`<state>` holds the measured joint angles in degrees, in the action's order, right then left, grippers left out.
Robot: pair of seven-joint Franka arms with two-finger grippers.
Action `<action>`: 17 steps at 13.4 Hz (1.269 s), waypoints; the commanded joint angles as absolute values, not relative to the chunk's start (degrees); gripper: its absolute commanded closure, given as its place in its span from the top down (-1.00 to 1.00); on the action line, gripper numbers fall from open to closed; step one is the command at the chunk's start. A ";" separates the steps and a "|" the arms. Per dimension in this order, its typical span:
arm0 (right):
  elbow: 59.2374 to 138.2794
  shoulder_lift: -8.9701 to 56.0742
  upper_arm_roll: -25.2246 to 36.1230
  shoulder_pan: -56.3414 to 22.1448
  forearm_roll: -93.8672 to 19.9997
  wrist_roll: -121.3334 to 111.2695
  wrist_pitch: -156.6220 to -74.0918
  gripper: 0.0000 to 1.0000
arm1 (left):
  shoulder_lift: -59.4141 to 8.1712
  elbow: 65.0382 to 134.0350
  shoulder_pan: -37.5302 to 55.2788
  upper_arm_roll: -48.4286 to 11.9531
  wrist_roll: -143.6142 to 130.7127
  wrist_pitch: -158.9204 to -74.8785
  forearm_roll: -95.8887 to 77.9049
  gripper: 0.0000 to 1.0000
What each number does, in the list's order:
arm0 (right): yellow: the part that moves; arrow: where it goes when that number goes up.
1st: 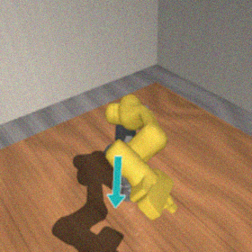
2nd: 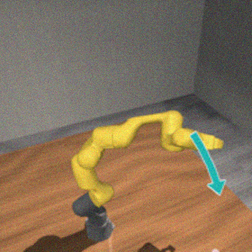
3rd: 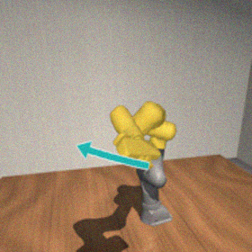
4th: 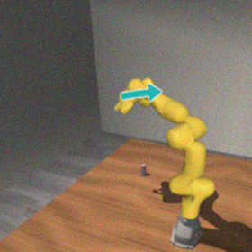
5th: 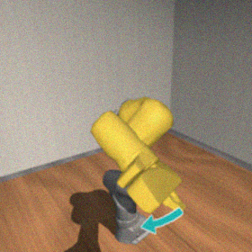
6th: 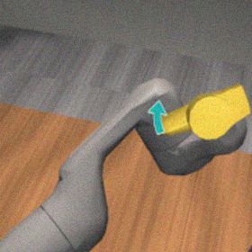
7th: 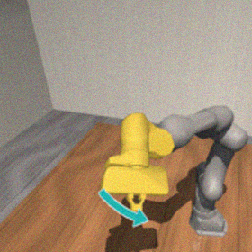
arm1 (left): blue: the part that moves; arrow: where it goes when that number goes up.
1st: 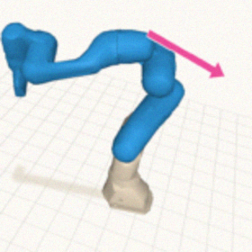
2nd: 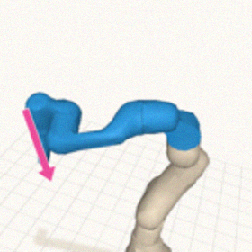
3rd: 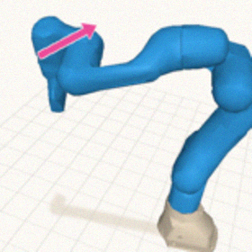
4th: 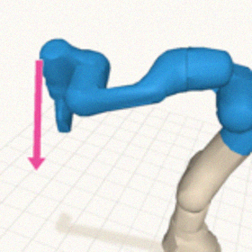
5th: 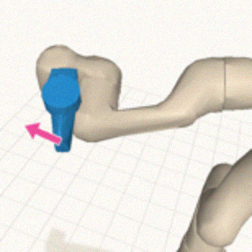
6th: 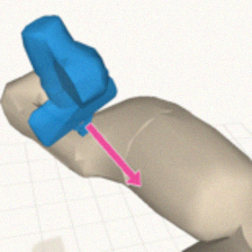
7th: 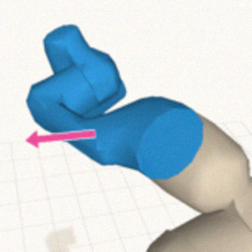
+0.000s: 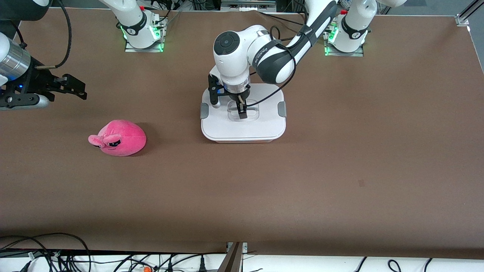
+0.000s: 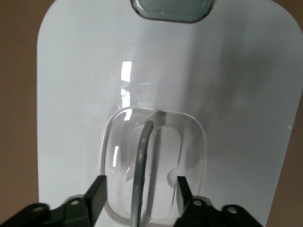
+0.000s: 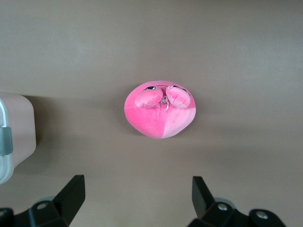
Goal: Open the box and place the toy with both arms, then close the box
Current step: 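Close the left gripper on the white lid handle, then lift the lid off the pink tub while the right gripper reaches the plush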
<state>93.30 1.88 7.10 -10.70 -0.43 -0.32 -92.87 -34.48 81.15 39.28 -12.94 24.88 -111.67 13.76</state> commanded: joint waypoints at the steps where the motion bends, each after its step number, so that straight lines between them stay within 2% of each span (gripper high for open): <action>1: 93.78 1.49 7.03 -10.72 -1.32 -0.97 -93.43 1.00 | -33.66 81.39 39.55 -12.92 25.31 -111.53 15.47 -0.84; 3: 93.78 1.49 7.03 -10.72 -1.32 -0.97 -93.43 1.00 | -33.66 81.04 39.55 -12.92 25.31 -111.53 15.47 -1.00; 8: 93.60 2.28 7.03 -10.72 -1.32 -1.05 -93.78 1.00 | -32.70 80.86 39.46 -13.01 25.31 -111.36 14.86 -1.00; 12: 93.60 2.64 7.03 -10.72 -1.41 -1.14 -93.78 1.00 | -31.29 79.10 38.33 -13.01 25.57 -105.39 14.41 -1.00; 15: 93.60 3.16 7.12 -10.72 -1.32 -1.14 -94.30 1.00 | -29.28 79.01 31.76 -12.66 29.78 -101.44 11.71 -1.00; 17: 93.52 3.43 7.12 -10.55 -1.32 -1.14 -94.57 1.00 | -28.48 79.01 21.24 -13.36 35.30 -98.89 8.19 -1.00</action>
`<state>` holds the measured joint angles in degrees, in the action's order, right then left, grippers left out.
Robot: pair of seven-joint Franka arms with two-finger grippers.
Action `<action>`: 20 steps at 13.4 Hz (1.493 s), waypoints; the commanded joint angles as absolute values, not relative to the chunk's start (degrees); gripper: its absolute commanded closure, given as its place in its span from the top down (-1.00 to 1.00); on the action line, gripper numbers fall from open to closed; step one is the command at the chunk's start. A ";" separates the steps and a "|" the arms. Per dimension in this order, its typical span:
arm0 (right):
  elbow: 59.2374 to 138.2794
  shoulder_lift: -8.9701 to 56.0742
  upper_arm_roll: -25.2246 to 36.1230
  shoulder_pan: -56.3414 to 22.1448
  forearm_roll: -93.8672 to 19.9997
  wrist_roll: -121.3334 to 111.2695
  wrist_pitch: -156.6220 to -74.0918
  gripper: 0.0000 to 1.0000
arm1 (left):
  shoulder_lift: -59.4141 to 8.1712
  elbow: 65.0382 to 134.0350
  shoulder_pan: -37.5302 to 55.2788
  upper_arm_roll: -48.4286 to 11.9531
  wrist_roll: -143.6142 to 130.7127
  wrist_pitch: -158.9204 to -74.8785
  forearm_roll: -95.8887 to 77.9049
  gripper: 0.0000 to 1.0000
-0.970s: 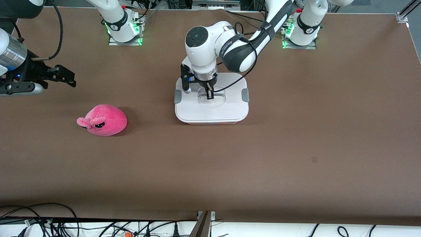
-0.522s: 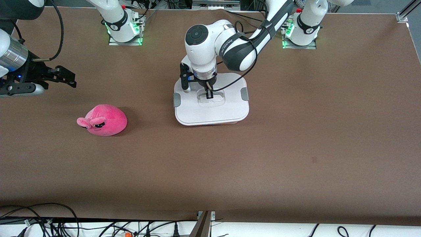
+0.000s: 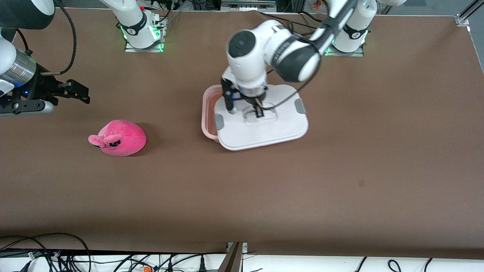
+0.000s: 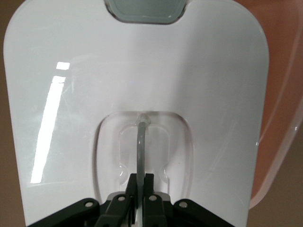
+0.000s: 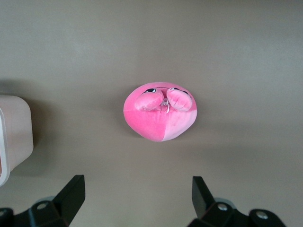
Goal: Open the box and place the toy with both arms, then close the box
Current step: 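Lift the lid off the pink tub while the right gripper reaches the plush, then lower the right gripper onto the pink plush and close on it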
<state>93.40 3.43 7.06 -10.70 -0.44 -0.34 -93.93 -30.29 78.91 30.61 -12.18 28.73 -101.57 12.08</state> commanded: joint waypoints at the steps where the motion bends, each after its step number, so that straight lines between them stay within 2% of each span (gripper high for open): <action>1: 93.43 3.95 7.12 -10.46 -1.41 -1.14 -94.48 1.00 | -27.87 78.93 17.35 -13.10 38.38 -98.18 6.78 -1.00; 3: 93.25 4.48 7.21 -10.28 -1.41 -1.14 -94.57 1.00 | -26.55 77.36 8.74 -13.18 43.04 -95.73 6.50 -1.00; 5: 92.73 6.49 7.38 -9.93 -1.32 -1.23 -94.57 1.00 | -26.80 72.44 2.66 -12.92 49.10 -91.60 6.50 -1.00; 10: 92.90 8.08 7.47 -10.11 -1.06 -1.41 -96.85 1.00 | -27.16 71.98 -7.19 -12.48 56.41 -90.88 7.38 -1.00; 13: 93.16 10.19 7.47 -10.19 -0.35 -0.79 -98.60 1.00 | -27.60 72.51 -7.82 -12.30 56.86 -90.88 7.56 -1.00; 15: 94.74 11.68 7.38 -10.28 -1.05 -0.62 -102.55 1.00 | -27.60 72.07 -7.21 -12.30 56.78 -90.88 7.47 -1.00; 20: 106.68 10.38 7.29 -10.28 -1.32 -1.41 -113.19 1.00 | -27.60 72.07 -7.56 -12.31 63.17 -88.68 8.79 -1.00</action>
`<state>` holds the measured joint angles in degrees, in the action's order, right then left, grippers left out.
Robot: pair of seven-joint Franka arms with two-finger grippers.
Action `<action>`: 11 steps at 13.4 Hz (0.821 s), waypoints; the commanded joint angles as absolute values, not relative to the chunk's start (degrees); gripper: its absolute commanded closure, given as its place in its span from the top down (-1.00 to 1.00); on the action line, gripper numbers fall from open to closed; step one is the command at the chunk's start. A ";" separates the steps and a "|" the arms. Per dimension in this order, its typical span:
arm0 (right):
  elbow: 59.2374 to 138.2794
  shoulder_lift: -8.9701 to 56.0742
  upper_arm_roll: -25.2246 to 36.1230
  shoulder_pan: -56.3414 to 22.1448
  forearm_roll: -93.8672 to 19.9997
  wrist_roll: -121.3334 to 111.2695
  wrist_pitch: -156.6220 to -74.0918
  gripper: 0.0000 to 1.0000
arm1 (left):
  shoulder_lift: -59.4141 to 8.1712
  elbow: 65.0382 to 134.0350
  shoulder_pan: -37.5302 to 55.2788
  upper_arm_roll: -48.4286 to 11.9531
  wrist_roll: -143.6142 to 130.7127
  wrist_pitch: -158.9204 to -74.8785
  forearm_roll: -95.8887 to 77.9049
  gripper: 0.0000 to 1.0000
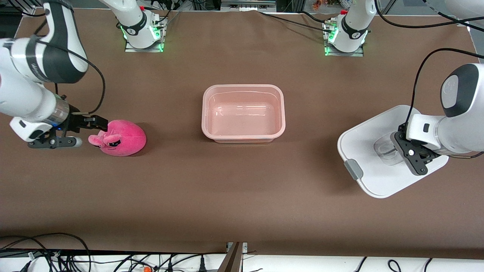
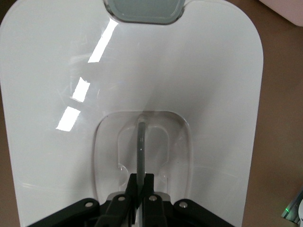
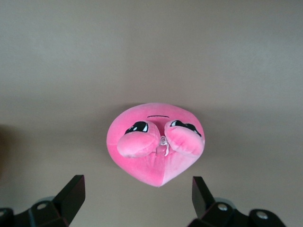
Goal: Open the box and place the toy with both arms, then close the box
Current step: 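Lower the right gripper onto the pink plush and close on it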
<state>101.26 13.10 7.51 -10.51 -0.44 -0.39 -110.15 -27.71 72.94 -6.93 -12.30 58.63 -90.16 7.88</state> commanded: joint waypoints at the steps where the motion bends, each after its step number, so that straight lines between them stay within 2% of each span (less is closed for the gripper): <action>1: 108.53 9.33 7.29 -10.28 -1.32 -1.41 -113.29 1.00 | -27.68 72.07 -7.82 -12.30 63.45 -88.77 8.62 -1.00; 5: 113.37 7.03 7.99 -10.20 -1.41 -2.28 -114.86 1.00 | -27.60 71.98 -7.73 -12.30 63.28 -88.42 8.00 -1.00; 8: 120.83 6.15 10.10 -10.19 -1.49 -7.54 -124.42 1.00 | -27.51 71.98 -8.61 -12.39 65.12 -87.11 7.91 -1.00; 11: 122.78 6.85 10.46 -10.20 -1.58 -8.09 -128.49 1.00 | -27.51 71.89 -8.09 -12.83 65.30 -86.92 8.17 -1.00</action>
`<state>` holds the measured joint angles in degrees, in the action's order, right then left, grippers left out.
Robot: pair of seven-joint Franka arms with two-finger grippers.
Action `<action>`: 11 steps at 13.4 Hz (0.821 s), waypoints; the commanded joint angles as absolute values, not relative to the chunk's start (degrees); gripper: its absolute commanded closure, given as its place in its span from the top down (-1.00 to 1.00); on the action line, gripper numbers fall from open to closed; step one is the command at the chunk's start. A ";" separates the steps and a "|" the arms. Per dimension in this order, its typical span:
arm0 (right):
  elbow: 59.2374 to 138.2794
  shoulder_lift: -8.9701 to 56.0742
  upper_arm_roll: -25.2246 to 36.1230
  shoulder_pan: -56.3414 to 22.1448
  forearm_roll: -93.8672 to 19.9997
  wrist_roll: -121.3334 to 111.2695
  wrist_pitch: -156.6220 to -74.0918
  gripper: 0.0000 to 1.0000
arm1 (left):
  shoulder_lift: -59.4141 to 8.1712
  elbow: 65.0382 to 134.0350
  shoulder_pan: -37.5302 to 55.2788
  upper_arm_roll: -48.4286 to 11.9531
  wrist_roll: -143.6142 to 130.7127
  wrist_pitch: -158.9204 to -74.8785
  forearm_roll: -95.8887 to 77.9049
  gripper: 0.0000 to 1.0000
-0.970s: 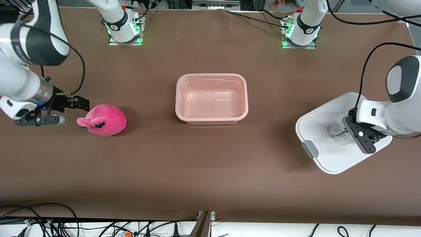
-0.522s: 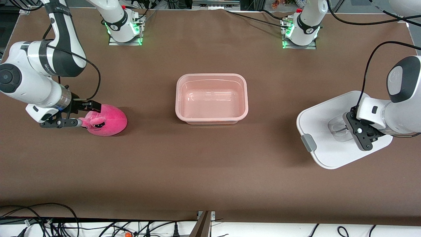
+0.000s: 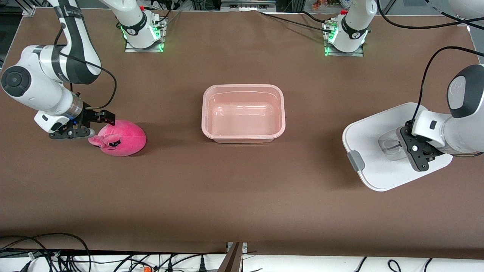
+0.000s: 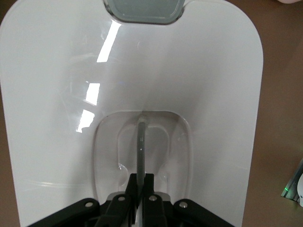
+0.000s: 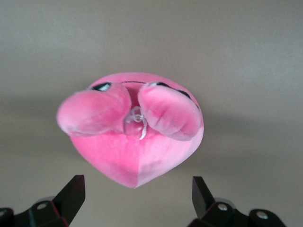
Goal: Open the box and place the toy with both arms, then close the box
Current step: 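Lower the right gripper onto the pink plush and close on it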
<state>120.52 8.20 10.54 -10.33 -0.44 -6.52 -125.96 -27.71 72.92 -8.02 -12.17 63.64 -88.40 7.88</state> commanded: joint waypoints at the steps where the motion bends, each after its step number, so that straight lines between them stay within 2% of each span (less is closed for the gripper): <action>1: 122.78 7.55 10.46 -10.20 -2.10 -8.09 -129.71 1.00 | -27.51 71.89 -8.09 -12.92 65.39 -86.92 8.17 -1.00; 8: 124.27 11.95 10.20 -10.20 -4.04 -9.05 -138.85 0.99 | -27.51 71.89 -8.53 -12.83 73.64 -86.92 8.09 -1.00; 9: 124.36 12.39 10.11 -10.20 -4.04 -9.05 -139.48 0.89 | -27.51 71.89 -8.26 -13.01 73.74 -87.01 8.09 -1.00; 10: 124.37 12.48 10.11 -10.20 -4.04 -9.14 -139.48 0.61 | -27.42 71.72 -8.09 -13.01 73.83 -87.01 8.17 -1.00; 11: 124.37 12.39 10.02 -10.20 -4.04 -9.23 -139.40 0.10 | -27.42 71.63 -7.82 -13.09 73.83 -87.01 8.26 -1.00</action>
